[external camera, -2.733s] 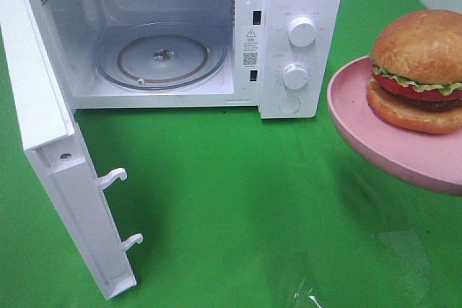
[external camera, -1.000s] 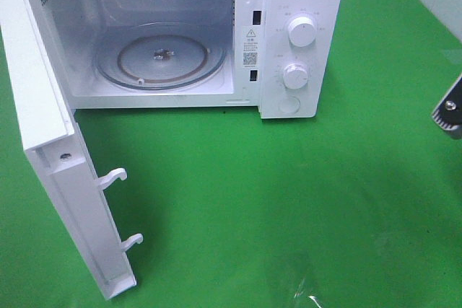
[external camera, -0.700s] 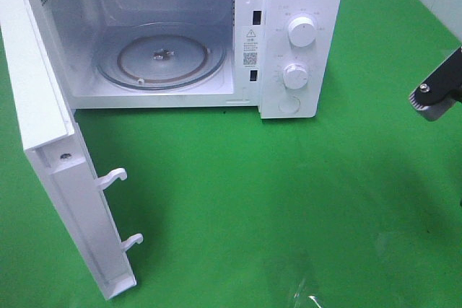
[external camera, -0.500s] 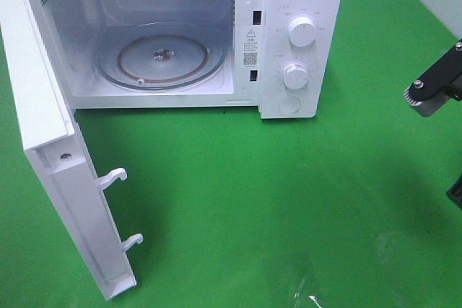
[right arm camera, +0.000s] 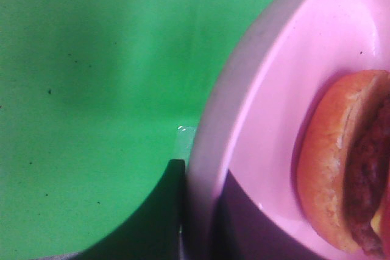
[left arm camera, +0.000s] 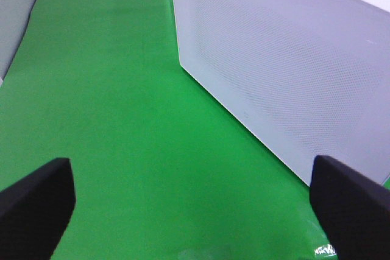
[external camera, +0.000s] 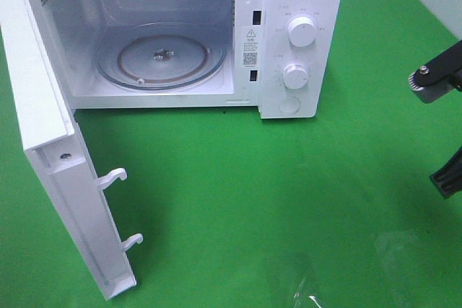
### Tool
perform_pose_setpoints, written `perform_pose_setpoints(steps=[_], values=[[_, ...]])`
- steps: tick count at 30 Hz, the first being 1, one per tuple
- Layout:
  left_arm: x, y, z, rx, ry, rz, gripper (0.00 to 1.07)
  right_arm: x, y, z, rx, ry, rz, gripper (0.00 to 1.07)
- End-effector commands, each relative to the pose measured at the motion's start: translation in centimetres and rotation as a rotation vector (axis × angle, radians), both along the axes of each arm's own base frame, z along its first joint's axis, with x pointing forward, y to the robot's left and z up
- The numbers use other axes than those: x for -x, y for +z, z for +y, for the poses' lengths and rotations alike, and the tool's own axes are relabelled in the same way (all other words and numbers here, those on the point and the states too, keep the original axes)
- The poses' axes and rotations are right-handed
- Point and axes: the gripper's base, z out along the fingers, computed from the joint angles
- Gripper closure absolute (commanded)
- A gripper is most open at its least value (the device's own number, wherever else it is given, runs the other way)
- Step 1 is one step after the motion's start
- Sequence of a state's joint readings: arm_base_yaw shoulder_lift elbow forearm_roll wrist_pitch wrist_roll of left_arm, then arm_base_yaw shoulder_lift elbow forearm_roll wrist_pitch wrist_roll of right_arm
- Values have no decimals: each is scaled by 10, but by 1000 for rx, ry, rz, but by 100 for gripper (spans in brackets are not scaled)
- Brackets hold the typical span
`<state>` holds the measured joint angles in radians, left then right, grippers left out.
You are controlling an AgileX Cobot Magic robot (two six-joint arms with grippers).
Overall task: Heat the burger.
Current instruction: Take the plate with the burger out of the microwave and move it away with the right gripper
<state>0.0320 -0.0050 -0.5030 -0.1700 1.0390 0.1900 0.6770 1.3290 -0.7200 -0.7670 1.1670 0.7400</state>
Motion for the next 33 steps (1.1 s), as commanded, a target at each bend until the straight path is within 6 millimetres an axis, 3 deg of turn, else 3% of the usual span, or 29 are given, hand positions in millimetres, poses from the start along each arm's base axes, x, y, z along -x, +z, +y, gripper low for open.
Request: perform_pose_setpoints(steps=[1,16,33], values=[[3,-1,0,5,5,-20,3,-9,-7,0,100,1,11,107],[3,-1,0,5,5,-20,3,-20,-28,10,78,0,20,107],[3,-1,0,5,5,-20,3,-29,-67,21,90,5,95,107]])
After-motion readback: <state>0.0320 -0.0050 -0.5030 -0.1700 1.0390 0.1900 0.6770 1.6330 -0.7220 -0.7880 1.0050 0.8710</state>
